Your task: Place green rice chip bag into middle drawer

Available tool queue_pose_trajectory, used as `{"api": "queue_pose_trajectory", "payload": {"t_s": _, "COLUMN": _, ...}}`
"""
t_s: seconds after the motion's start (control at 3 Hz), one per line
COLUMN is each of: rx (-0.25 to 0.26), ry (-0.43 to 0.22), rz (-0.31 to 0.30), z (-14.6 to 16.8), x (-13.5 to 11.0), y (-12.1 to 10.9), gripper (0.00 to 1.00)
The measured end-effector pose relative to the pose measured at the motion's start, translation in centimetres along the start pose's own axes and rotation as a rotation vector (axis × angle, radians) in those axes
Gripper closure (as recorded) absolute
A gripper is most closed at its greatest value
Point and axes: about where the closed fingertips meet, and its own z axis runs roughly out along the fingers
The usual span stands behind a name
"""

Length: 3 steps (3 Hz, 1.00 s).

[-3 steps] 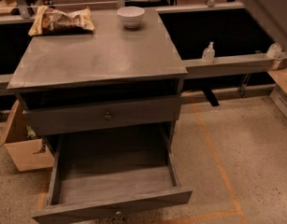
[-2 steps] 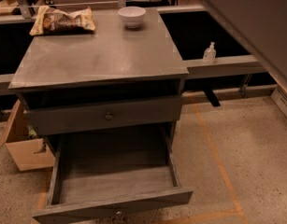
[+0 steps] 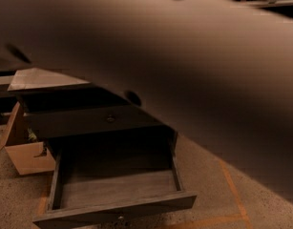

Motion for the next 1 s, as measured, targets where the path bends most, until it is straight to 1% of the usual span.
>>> {"api": "queue_pose_trajectory", "payload": {"t_s": 1.0, "rx": 0.001, "ry": 0.001, "rz": 0.001, "z": -0.02, "x": 0.02, "y": 0.02, "gripper": 1.00}}
